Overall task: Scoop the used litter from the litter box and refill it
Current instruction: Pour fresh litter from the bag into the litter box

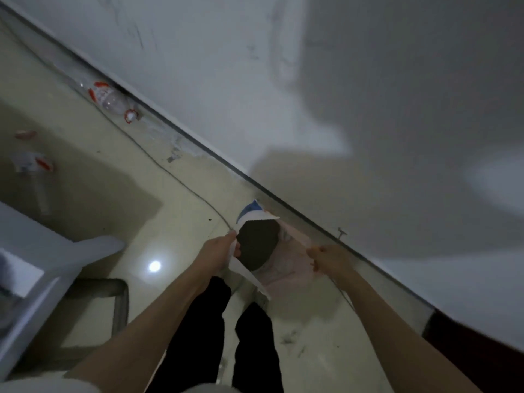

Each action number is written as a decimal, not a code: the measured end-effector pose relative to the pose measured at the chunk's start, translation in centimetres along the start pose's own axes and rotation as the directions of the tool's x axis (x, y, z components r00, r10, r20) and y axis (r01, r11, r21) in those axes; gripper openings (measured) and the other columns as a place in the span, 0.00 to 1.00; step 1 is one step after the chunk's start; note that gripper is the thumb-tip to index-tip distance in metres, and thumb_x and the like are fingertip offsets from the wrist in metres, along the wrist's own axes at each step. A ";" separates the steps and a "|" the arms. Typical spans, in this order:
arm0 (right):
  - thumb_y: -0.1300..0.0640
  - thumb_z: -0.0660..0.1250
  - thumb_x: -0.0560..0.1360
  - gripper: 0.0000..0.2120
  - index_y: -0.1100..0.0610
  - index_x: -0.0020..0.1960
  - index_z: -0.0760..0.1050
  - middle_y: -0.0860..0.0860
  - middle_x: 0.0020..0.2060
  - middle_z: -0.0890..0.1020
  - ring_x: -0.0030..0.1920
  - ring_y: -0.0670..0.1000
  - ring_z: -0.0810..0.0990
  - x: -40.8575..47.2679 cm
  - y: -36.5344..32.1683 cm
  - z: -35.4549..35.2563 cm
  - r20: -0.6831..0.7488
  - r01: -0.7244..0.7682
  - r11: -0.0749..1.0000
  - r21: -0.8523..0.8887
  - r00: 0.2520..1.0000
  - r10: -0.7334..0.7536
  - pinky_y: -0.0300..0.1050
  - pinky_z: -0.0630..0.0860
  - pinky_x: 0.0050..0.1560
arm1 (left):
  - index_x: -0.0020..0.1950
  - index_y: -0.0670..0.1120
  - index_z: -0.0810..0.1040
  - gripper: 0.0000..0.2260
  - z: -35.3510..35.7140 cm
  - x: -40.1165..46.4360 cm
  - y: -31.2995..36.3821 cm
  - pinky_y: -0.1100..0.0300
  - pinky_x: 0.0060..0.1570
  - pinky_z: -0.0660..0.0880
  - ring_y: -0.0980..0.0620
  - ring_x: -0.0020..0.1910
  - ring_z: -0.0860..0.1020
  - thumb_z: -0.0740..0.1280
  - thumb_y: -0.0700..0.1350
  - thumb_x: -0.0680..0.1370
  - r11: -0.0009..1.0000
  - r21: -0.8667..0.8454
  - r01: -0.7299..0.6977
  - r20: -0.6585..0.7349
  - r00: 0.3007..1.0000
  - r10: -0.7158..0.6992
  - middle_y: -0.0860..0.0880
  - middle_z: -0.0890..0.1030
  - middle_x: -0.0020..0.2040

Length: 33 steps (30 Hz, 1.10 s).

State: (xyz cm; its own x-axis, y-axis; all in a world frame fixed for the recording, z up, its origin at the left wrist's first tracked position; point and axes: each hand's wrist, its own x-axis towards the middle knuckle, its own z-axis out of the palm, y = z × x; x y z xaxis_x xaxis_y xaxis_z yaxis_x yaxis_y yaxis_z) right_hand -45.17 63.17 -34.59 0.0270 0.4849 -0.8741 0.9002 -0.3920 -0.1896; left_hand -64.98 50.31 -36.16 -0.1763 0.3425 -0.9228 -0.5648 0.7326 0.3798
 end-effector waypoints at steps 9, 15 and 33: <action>0.57 0.68 0.74 0.10 0.64 0.39 0.77 0.55 0.27 0.75 0.29 0.53 0.72 -16.5 12.2 -0.4 -0.075 -0.038 0.375 0.926 0.957 0.281 0.51 0.73 0.45 | 0.46 0.39 0.79 0.21 3.9 -13.8 0.5 0.60 0.43 0.73 0.46 0.44 0.78 0.55 0.54 0.80 0.941 0.336 -0.033 0.181 0.983 -0.030 0.41 0.81 0.44; 0.53 0.66 0.76 0.14 0.62 0.37 0.76 0.54 0.27 0.76 0.30 0.52 0.73 -24.5 23.3 1.7 -0.087 0.059 0.087 0.994 0.925 0.370 0.50 0.74 0.48 | 0.44 0.38 0.77 0.19 11.6 -21.7 -4.8 0.63 0.32 0.74 0.51 0.31 0.77 0.57 0.52 0.80 0.817 0.549 -0.175 0.307 0.952 -0.002 0.41 0.77 0.39; 0.56 0.60 0.78 0.15 0.62 0.36 0.76 0.56 0.30 0.74 0.29 0.52 0.70 -44.3 56.4 17.1 0.134 0.461 -0.580 0.672 0.695 0.707 0.46 0.66 0.35 | 0.50 0.37 0.75 0.13 35.3 -40.2 -36.3 0.62 0.31 0.74 0.49 0.31 0.77 0.55 0.45 0.81 0.081 0.876 -0.475 0.460 0.773 -0.437 0.41 0.76 0.37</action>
State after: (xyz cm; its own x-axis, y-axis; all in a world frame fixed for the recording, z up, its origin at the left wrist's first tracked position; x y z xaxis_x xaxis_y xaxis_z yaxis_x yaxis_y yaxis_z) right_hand -2.98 6.21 -14.22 0.5966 -0.0452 -0.8013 -0.8019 -0.0741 -0.5929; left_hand -8.89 30.70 -10.58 0.4815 0.2147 -0.8498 0.7444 0.4117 0.5258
